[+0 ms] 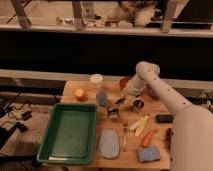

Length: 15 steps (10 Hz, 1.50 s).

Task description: Place brush in metal cup

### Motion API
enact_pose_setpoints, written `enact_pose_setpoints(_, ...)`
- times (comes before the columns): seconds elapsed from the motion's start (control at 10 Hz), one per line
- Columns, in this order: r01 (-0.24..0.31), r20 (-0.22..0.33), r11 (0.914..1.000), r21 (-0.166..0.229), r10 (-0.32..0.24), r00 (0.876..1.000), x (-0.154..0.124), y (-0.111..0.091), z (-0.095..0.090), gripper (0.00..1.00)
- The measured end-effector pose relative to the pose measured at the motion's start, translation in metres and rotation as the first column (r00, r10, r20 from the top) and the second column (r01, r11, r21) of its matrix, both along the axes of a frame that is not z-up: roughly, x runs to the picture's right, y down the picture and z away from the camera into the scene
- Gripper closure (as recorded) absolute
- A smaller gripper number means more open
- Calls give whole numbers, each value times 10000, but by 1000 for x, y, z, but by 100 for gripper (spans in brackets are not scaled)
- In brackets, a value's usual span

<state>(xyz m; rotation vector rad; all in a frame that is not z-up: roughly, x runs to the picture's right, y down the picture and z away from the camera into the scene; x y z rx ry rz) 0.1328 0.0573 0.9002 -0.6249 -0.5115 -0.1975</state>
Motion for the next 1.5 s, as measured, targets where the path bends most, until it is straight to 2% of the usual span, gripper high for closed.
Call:
enact_pose_setpoints(0.3, -18, 69, 9995, 310, 16, 10000, -4, -6, -13, 97)
enact_pose_setpoints(0.6, -401, -154, 9958, 819, 415, 9990, 7, -20, -33, 97)
enact_pose_setpoints(0.9, -1048, -541, 9855, 1333, 1128, 9921, 37, -32, -50, 97)
enact_pose_setpoints(1.1, -1557, -759, 9737, 1665, 1701, 9825, 64, -42, -62, 97)
enact_pose_setpoints(1.3, -2139, -1064, 9568, 1970, 2377, 9655, 96, -49, -74, 97)
enact_pose_setpoints(1.5, -2539, -1281, 9430, 2150, 2850, 9499, 115, -52, -79, 97)
